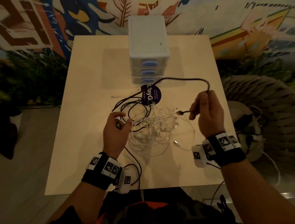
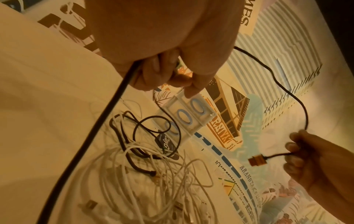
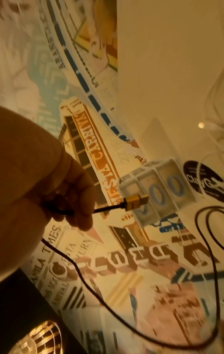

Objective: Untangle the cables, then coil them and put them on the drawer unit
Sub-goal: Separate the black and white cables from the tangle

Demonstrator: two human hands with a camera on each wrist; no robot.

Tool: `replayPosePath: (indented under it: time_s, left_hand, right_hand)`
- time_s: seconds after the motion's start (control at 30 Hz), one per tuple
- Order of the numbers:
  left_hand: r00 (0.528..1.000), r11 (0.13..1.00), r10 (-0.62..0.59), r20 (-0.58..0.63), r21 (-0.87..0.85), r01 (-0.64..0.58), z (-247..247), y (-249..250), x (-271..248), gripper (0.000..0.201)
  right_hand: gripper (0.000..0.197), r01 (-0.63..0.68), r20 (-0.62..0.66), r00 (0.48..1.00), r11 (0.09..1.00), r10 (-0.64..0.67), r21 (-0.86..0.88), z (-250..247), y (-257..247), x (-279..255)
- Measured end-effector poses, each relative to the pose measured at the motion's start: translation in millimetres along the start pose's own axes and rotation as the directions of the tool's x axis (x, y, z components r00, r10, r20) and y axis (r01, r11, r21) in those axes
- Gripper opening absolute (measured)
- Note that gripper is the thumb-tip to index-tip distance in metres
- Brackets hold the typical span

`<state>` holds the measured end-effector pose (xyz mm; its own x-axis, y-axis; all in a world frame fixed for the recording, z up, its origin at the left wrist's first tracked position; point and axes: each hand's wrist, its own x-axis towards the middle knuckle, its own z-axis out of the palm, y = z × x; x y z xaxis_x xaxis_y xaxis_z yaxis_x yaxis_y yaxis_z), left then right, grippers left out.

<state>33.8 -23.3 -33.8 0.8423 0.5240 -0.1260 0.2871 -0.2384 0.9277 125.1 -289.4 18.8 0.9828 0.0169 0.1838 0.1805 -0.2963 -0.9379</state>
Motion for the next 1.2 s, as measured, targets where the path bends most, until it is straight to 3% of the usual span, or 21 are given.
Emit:
replayPosePath:
  time_s: [0.13,0.23,0.33,0.4,0.5,0.57,0.63,0.73,0.8,0.9,1.0,1.03,1.1,1.2]
  left_hand:
    - [0.996,0.999,-0.049,-0.076,-0.008,0.048,-8,-12,12,0.041]
    - [0.989,0.989,-0.139,-0.053,-0.062,0.136,-11,-15,20,0.043]
    - [0.928,0.881,-0.344,0.144,-0.293,0.372,-8,-6,29,0.042]
    - [0.88,0.849,-0.389,0.272,-0.266,0.457,-4,3,30,0.042]
    - [0.959,0.964,-0.208,0.192,-0.127,0.235,3,6,21,0.022]
    - [0.991,0.977,-0.071,0.11,-0.191,0.091,4,8,17,0.023]
    - [0.995,0.958,0.017,0.094,-0.285,0.011,3,13,15,0.025]
    - [0.983,0.942,0.129,0.133,-0.327,-0.079,1,21,10,0.028]
    - [0.972,0.941,0.168,0.162,-0.322,-0.109,0,23,5,0.028]
    - [0.957,0.953,0.18,0.227,-0.282,-0.112,2,22,-2,0.028]
    - [0.905,0.957,0.235,0.356,-0.247,-0.151,7,21,-15,0.029]
    - [0.874,0.957,0.263,0.408,-0.226,-0.182,9,20,-19,0.03]
    - [0.808,0.954,0.298,0.509,-0.145,-0.261,14,16,-26,0.03]
    - [0.688,0.884,0.337,0.643,0.035,-0.467,20,8,-30,0.03]
  right_hand:
    - [0.028,-0.098,-0.142,0.986,0.994,0.089,-0.056,-30,29,7]
    - [0.028,-0.164,-0.134,0.981,0.965,0.138,-0.207,-46,57,-4]
    - [0.027,-0.204,-0.025,0.977,0.907,0.21,-0.369,-52,79,-25]
    - [0.024,-0.196,0.063,0.967,0.879,0.247,-0.434,-50,89,-40]
    - [0.015,-0.112,0.214,0.944,0.857,0.25,-0.503,-47,99,-55]
    - [0.023,-0.06,0.325,0.911,0.862,0.253,-0.504,-46,105,-59]
    - [0.032,-0.043,0.4,0.859,0.824,0.319,-0.565,-47,112,-59]
    - [0.057,-0.128,0.375,0.794,0.735,0.478,-0.666,-52,119,-53]
    - [0.067,-0.165,0.326,0.813,0.728,0.482,-0.665,-57,113,-47]
    - [0.049,-0.118,0.268,0.899,0.781,0.346,-0.613,-55,83,-32]
    - [0.021,-0.128,0.289,0.914,0.878,0.285,-0.461,-29,35,-13]
    - [0.031,-0.212,0.299,0.895,0.906,0.33,-0.367,-17,24,-6]
    - [0.058,-0.418,0.331,0.811,0.873,0.483,-0.25,10,12,10]
    - [0.073,-0.541,0.413,0.634,0.757,0.653,-0.367,46,9,25]
